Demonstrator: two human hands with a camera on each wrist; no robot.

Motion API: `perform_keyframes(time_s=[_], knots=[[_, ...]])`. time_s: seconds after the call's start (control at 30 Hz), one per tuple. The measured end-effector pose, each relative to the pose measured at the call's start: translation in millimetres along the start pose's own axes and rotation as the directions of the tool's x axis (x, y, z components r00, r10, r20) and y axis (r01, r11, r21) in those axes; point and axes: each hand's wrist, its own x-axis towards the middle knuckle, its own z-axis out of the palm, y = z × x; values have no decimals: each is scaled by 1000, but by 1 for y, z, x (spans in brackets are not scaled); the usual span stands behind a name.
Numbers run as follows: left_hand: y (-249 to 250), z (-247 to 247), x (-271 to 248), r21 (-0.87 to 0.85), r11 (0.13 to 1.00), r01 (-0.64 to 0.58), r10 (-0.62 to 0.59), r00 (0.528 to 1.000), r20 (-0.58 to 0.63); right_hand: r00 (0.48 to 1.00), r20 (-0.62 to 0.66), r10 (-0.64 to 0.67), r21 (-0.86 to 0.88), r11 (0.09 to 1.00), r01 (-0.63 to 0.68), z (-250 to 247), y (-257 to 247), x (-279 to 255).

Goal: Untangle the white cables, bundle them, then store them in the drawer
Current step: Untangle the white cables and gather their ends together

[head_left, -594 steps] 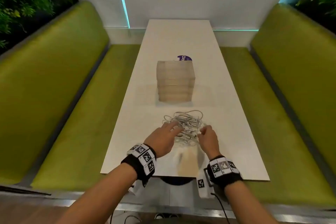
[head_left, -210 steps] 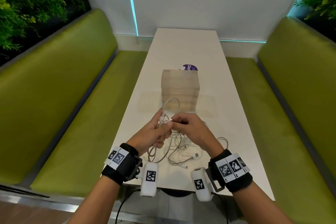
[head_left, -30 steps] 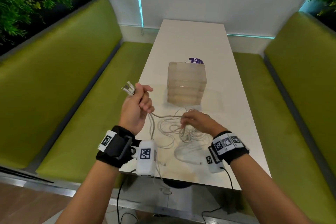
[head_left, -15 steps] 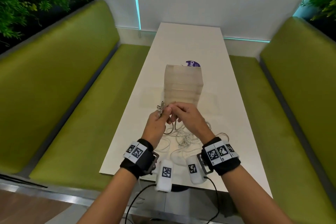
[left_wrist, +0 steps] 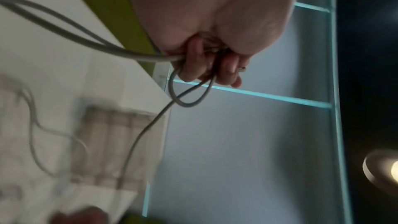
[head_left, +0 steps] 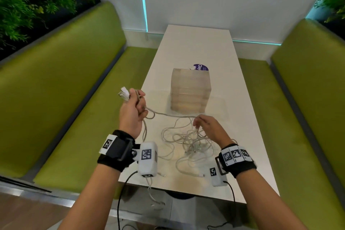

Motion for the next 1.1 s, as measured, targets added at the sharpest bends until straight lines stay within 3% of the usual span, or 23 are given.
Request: perform_keyframes(time_s=[0.13, 0.27, 0.43, 0.53, 0.67, 0.8, 0.93, 1.1], knots=[[-30, 9, -12, 469, 882, 42, -64, 997, 32, 996, -76, -39, 28, 999, 41, 0, -14, 7], [-61, 29, -23, 632, 775, 6, -136, 978, 157, 989, -22, -145, 36, 989, 145, 8, -40, 7], [-74, 37, -20, 595, 804, -16, -90, 985, 148, 984, 46, -170, 40, 985, 169, 5, -50, 7], [-63, 39, -20, 509, 860, -35, -28, 993, 116, 988, 83, -133, -103, 985, 141, -1, -41, 7], [-36, 35, -12, 314, 949, -34, 51, 998, -44, 995, 99, 0, -267, 963, 27, -3, -5, 11], [5, 17, 3, 57, 996, -74, 86, 965, -247, 995, -9, 98, -222, 970, -98, -14, 23, 3], [16, -6, 11, 152, 985, -87, 128, 948, -291, 987, -125, 105, -117, 986, -120, -30, 31, -3], [-5, -2, 3, 181, 983, -30, 79, 959, -272, 977, -206, 60, -33, 997, -68, -46, -5, -4]])
